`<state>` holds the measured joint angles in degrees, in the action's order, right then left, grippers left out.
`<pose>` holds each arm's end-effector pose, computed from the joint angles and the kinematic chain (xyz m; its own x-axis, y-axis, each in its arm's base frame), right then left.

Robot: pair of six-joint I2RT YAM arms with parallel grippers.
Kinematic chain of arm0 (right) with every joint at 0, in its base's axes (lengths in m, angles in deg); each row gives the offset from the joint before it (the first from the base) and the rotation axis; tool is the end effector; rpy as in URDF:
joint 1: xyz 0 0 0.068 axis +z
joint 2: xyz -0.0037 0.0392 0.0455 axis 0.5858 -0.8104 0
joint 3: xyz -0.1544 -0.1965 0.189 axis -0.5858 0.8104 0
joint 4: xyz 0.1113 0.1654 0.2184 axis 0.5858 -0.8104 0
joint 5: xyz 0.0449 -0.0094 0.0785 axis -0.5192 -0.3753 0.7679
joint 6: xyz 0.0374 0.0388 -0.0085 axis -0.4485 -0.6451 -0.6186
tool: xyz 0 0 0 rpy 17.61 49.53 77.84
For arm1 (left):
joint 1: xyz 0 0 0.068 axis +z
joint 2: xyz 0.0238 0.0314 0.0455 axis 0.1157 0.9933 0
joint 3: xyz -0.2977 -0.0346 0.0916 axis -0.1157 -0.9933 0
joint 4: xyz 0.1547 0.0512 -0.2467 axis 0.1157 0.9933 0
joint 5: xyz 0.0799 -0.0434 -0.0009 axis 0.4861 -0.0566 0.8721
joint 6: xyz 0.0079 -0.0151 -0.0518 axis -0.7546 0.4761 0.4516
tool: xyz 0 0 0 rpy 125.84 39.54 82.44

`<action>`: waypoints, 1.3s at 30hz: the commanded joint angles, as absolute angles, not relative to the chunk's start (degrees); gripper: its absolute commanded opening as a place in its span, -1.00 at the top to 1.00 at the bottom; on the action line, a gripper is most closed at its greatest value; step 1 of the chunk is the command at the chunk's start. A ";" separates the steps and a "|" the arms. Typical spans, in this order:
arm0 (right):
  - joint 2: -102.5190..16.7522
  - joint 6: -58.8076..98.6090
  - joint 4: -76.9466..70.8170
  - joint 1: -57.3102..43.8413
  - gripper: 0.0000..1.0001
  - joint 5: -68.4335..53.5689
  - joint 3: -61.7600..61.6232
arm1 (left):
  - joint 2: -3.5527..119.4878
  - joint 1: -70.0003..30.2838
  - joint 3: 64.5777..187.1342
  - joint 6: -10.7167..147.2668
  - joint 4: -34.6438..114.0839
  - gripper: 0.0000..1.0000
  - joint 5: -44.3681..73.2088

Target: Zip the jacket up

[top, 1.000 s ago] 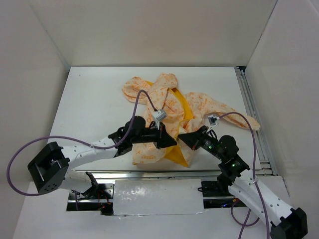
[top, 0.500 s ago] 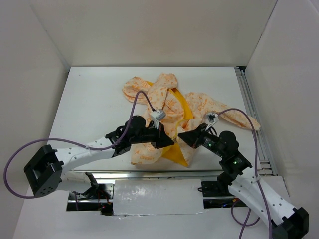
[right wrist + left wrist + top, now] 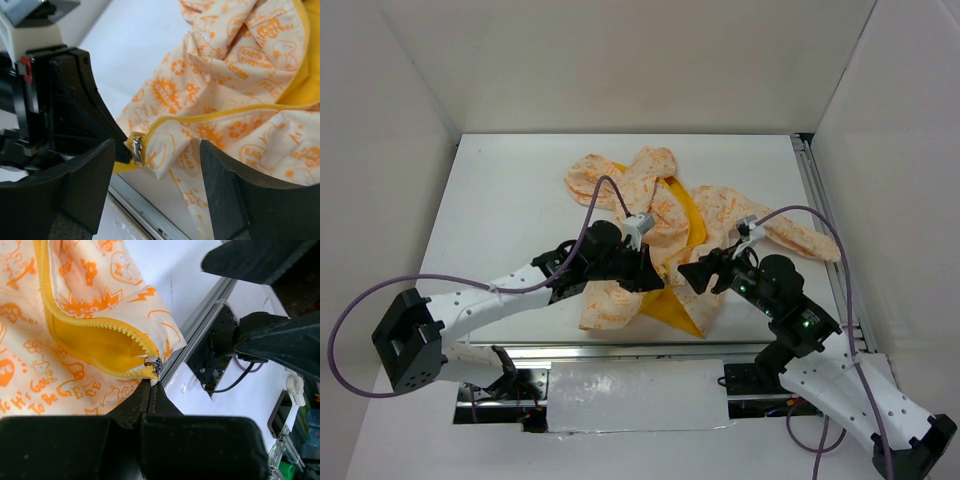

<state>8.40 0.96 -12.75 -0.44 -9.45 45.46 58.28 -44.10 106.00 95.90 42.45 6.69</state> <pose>0.1155 0.0866 0.3078 -0.4119 0.2377 -0.8797 -0.5290 0.7236 0.4433 0.1986 -0.2589 0.3087 -0.7708 -0.0171 -0.6368 0.5372 0.5197 -0.6643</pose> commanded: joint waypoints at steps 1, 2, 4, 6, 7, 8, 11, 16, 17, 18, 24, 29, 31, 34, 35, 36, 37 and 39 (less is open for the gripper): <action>6.04 6.41 -19.24 4.47 -0.47 -19.42 40.77 | 58.76 -43.55 109.14 98.00 46.38 1.00 8.09; 3.77 7.46 -20.91 7.70 -0.46 -21.38 39.19 | 58.94 -43.37 109.84 98.61 47.00 1.00 8.35; 1.47 7.82 -21.97 11.84 -0.45 -29.95 37.87 | 59.81 -42.84 110.81 99.23 49.02 1.00 8.36; -1.35 8.78 -23.99 18.85 -0.43 -36.05 35.68 | 60.52 -41.88 112.30 100.11 50.26 1.00 7.74; -2.05 9.22 -24.18 20.90 -0.43 -39.47 35.14 | 61.22 -41.61 112.83 100.46 50.78 1.00 7.04; -2.75 10.44 -24.27 22.92 -0.45 -44.38 34.35 | 61.57 -41.00 113.79 101.25 51.66 1.00 6.95; -4.24 12.56 -23.21 29.34 -0.44 -50.64 33.38 | 63.24 -39.25 116.42 103.09 54.72 1.00 5.20; -7.94 13.62 -24.27 31.90 -0.45 -55.68 32.06 | 65.00 -37.92 119.25 103.72 57.38 1.00 3.52; -9.34 14.66 -24.01 32.25 -0.49 -55.59 31.62 | 64.92 -37.92 119.25 103.63 57.29 1.00 3.00; -10.13 15.02 -23.65 32.25 -0.49 -55.85 31.19 | 64.91 -37.75 119.34 103.63 57.38 1.00 2.73; -15.23 21.88 -20.84 33.13 -0.35 -54.45 28.81 | 65.26 -37.13 119.60 102.84 57.99 1.00 0.89; -19.97 24.69 -21.01 33.22 -0.34 -54.97 27.49 | 64.65 -36.78 119.43 102.75 57.91 1.00 -0.17; -21.39 24.87 -21.80 33.31 -0.21 -54.71 26.88 | 64.39 -36.78 119.25 102.58 57.91 1.00 -0.17; -23.15 25.40 -21.28 33.48 -0.18 -55.06 26.79 | 64.30 -36.69 119.25 102.31 58.08 1.00 -0.43; -23.24 25.48 -20.93 33.57 -0.16 -55.85 26.87 | 64.39 -36.69 119.34 102.14 58.17 1.00 -0.61; -23.33 25.75 -20.40 33.49 -0.16 -56.03 26.96 | 64.21 -36.78 119.25 101.96 57.91 1.00 -0.87; -23.15 25.75 -19.79 33.48 -0.16 -56.29 27.14 | 64.04 -36.78 118.91 101.52 57.65 1.00 -1.13; -22.89 26.01 -18.39 33.48 -0.11 -55.51 27.58 | 63.43 -36.78 118.46 100.91 56.51 1.00 -2.54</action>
<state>-23.38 24.93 -22.70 33.02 -53.71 29.66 64.97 -36.89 117.69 101.88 58.36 0.66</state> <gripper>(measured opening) 0.561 0.036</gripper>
